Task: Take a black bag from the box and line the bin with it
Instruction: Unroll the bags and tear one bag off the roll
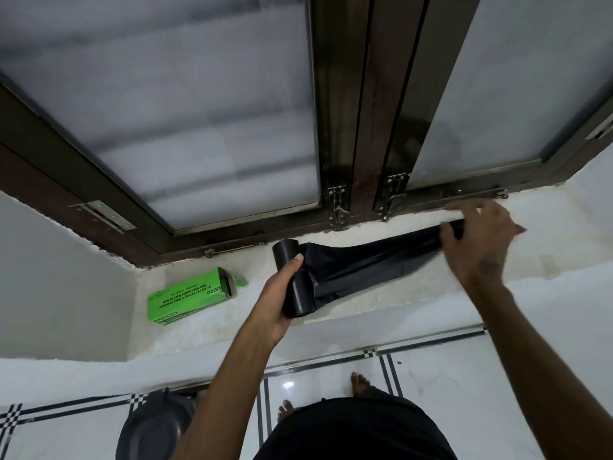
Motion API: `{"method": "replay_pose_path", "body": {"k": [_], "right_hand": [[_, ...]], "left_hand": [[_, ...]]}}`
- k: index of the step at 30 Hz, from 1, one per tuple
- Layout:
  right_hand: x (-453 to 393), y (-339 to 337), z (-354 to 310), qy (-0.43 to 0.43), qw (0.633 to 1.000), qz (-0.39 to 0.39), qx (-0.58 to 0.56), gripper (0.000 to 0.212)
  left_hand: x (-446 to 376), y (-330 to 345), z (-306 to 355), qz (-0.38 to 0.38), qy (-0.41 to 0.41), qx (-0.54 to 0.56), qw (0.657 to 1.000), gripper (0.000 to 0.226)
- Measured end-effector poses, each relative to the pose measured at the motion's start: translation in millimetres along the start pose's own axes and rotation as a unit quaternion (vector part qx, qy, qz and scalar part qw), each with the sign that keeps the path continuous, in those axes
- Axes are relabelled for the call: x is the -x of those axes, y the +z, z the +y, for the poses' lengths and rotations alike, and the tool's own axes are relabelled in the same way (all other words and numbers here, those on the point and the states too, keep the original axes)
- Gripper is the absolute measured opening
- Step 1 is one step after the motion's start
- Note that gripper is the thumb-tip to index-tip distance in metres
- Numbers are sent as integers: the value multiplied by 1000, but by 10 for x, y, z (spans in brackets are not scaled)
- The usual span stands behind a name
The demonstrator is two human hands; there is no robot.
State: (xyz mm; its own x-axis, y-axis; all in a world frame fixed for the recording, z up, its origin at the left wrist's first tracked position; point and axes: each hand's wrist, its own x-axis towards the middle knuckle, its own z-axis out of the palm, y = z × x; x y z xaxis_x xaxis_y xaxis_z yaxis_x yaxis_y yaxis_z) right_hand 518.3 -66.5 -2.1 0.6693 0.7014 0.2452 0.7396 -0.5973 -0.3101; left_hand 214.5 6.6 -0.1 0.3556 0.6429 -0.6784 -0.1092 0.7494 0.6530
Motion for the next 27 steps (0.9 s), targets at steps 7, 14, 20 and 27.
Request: {"method": "replay_pose_path", "body": {"k": [7,14,20,27], "right_hand": [[511,192,-986,-161,869,-279,-375,41],[448,369,-1002,-129,806,-407,-411,37],[262,362,-730,-181,822,-404,-358,50],[78,332,-433,-172,854,-390,-298,40]], "left_hand": [[59,168,-56,-59,1,-25,998,25],[53,112,-92,-66,8,-28,997,39],[14,53,-93,-38,-13,-3,999,65],[-70,32,-133,-48,-12,-54,997,65]]}}
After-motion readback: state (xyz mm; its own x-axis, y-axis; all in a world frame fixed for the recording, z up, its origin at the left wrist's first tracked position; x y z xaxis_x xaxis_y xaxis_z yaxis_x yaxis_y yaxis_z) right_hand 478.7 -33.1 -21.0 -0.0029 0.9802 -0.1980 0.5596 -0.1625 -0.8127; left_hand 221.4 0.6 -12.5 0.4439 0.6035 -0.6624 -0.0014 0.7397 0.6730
